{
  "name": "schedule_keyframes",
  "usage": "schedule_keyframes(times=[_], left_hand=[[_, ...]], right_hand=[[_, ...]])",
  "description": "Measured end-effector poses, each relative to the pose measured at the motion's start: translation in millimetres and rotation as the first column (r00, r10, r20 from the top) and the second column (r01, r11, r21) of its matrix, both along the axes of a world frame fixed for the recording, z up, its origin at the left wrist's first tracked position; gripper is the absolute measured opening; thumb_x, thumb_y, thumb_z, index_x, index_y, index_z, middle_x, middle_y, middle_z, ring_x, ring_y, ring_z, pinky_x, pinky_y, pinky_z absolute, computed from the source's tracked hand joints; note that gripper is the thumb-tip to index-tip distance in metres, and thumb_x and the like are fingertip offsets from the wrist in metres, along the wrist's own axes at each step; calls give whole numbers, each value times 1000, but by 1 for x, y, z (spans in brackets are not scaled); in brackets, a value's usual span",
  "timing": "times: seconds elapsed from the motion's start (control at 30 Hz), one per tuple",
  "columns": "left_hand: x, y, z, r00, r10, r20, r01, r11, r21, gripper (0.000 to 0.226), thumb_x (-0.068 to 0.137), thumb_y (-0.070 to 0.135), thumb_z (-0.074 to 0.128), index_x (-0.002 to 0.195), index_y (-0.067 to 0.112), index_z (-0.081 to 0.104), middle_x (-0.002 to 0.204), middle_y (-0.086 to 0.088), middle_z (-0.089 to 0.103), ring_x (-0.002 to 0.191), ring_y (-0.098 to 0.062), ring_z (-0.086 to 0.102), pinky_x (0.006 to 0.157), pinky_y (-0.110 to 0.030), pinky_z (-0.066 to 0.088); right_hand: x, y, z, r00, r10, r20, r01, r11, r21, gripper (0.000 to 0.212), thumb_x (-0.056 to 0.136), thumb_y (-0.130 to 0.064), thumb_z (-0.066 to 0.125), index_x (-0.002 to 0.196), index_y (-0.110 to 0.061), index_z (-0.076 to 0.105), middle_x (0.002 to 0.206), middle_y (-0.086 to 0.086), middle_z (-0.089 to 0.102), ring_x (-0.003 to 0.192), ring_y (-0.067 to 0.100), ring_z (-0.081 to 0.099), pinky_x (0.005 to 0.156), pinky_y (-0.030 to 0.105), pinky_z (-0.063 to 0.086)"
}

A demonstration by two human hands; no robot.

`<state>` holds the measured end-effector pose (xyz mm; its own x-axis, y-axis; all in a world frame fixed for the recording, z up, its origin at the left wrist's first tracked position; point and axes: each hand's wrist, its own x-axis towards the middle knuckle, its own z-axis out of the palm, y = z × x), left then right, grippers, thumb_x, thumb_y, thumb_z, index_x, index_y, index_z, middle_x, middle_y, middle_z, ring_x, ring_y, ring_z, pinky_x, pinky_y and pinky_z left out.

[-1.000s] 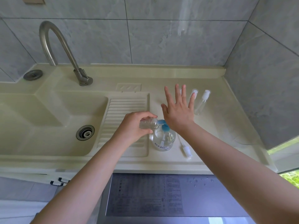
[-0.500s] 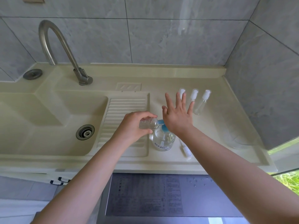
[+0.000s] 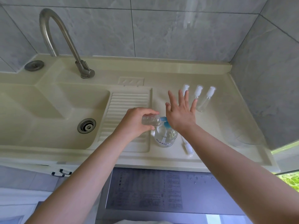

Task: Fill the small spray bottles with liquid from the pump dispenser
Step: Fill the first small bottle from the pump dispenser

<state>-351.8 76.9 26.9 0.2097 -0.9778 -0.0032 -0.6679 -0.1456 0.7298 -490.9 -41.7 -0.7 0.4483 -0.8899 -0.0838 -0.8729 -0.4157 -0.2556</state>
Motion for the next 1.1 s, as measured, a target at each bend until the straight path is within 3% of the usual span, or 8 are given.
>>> schedule_keyframes(times=[0.2, 0.4, 0.67, 0.83, 1.1], left_hand=[[3, 0, 1, 1000, 11, -14, -11, 1000, -5, 58, 70, 12, 87, 120, 34, 68, 117, 17, 67, 106, 3, 60, 89, 5, 33], [2, 0, -1, 1000, 4, -15, -3, 1000, 12, 58, 70, 11, 86, 121, 33, 69, 117, 15, 68, 108, 2, 60, 90, 6, 32], [4, 2, 0, 1000, 11, -23, -11, 1000, 1, 59, 70, 11, 86, 122, 34, 68, 119, 16, 67, 109, 3, 60, 91, 5, 32], [3, 1, -2, 1000, 12, -21, -11, 1000, 14, 59, 70, 9, 86, 121, 32, 68, 118, 12, 68, 108, 0, 60, 86, 8, 29], [5, 2, 0, 999, 14, -52, -13, 1000, 7, 59, 70, 10, 86, 122, 33, 68, 120, 14, 67, 108, 4, 59, 87, 7, 31]], right_hand=[[-2, -6, 13, 999, 12, -31, -17, 987, -159, 59, 106, -47, 14, 160, -32, -5, 167, 9, -13, 151, 28, -23, 119, 56, -16], [-2, -1, 1, 1000, 3, 1, -3, 1000, -17, 56, 106, -40, 15, 159, -36, -1, 168, 8, -11, 151, 26, -23, 119, 57, -14], [-3, -5, 10, 1000, 18, 0, -18, 989, -145, 58, 106, -45, 17, 160, -33, -2, 167, 8, -11, 152, 27, -23, 119, 57, -15], [-3, 1, 0, 1000, 10, -14, -11, 999, -44, 56, 106, -39, 16, 160, -35, -1, 168, 9, -9, 152, 27, -22, 119, 58, -14], [-3, -5, 12, 999, 29, -26, -33, 990, -140, 58, 106, -42, 17, 160, -34, -3, 168, 9, -10, 152, 28, -22, 119, 57, -15]])
